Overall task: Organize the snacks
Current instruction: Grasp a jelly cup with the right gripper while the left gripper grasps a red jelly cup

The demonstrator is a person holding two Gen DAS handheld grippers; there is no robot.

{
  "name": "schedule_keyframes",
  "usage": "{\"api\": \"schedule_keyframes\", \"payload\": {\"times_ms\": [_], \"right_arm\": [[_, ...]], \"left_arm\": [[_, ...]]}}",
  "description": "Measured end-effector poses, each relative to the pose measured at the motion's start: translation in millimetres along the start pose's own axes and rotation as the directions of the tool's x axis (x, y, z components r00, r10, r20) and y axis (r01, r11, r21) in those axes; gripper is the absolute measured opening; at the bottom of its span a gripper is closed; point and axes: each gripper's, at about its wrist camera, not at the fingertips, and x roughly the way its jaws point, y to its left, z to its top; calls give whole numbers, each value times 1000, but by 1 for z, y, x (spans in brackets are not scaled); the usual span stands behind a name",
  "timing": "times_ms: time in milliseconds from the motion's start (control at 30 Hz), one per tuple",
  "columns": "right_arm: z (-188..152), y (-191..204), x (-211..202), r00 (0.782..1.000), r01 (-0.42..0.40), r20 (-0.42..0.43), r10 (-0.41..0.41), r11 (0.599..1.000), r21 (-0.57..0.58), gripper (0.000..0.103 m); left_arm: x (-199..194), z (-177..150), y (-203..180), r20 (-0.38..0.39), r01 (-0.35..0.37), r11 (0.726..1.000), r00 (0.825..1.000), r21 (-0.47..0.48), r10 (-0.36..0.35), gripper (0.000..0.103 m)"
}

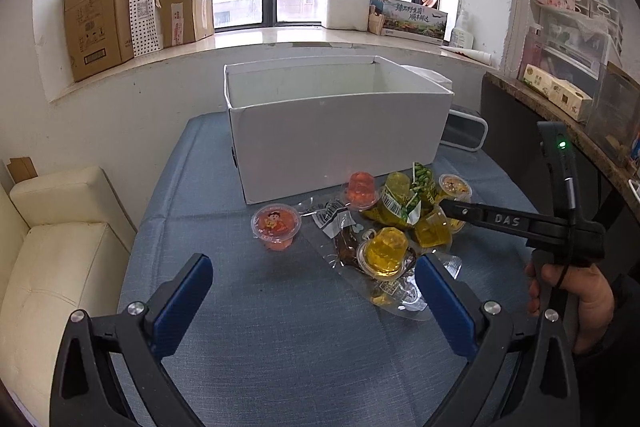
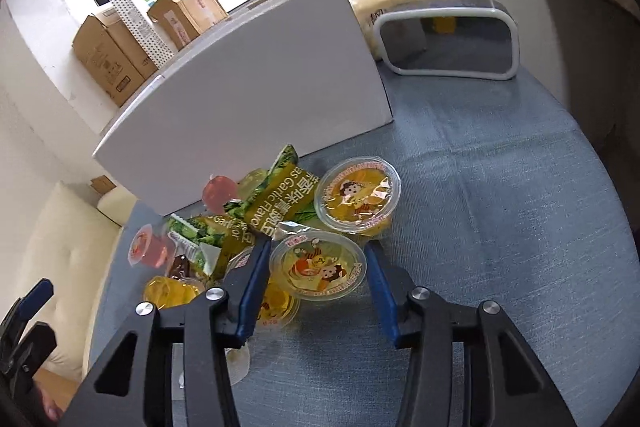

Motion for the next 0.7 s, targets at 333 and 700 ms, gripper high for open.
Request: {"api": "schedule_keyframes", "payload": {"times_ms": [333, 700], "right_arm": [[-11, 7, -37, 999, 15, 35, -13, 998, -58, 52], [-25, 22, -81, 996, 61, 70, -51, 987, -148, 52]], "left_arm": [[21, 4, 11, -21, -25, 1000, 999, -2, 25, 103], [77, 20, 23, -50, -54, 998, 997, 18, 55, 103]]}}
